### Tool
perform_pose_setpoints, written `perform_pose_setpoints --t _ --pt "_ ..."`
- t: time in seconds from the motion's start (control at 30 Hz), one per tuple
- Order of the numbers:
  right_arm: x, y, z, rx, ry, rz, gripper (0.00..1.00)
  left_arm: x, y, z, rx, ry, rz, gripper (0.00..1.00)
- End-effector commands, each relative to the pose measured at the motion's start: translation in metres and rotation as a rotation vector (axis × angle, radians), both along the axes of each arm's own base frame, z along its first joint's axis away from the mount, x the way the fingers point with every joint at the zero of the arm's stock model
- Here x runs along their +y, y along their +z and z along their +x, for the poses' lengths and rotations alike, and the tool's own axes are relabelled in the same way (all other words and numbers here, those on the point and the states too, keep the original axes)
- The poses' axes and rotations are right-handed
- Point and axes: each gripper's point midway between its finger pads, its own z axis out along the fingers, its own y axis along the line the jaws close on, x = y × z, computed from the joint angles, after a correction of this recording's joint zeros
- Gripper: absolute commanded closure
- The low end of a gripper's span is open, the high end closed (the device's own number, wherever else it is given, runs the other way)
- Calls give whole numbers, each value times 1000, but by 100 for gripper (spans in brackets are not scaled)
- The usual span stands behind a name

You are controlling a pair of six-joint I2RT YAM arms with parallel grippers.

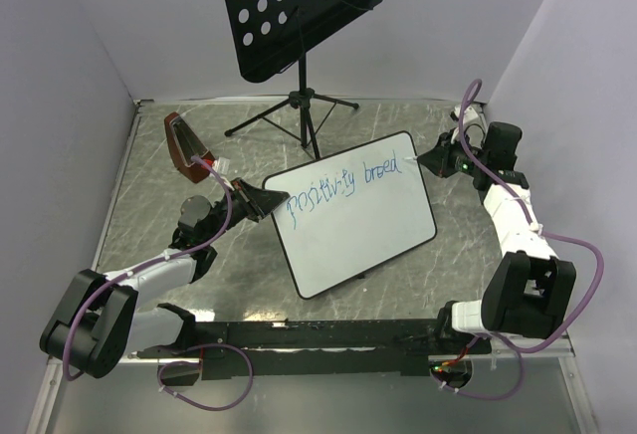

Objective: Write a sentence on the whiteboard

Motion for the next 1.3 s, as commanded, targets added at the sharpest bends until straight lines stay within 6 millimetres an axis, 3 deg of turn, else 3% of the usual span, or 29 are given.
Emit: perform_pose_setpoints --t 0.0,0.33,0.67,1.0,1.27 --pt "-7 1 10 -23 -22 -10 100 -5 40 -5 -177 -34 -29 99" --pt "-7 -5 24 4 -43 0 100 -5 39 -5 -175 -39 -29 99" --pt "7 5 31 -15 -17 19 100 -6 38 -5 -174 -44 -30 99" --pt "15 -5 17 10 26 -7 100 -6 36 -4 -171 -40 -27 99" --pt "4 -13 6 30 -4 -35 100 -5 36 -5 -170 -39 -25 99"
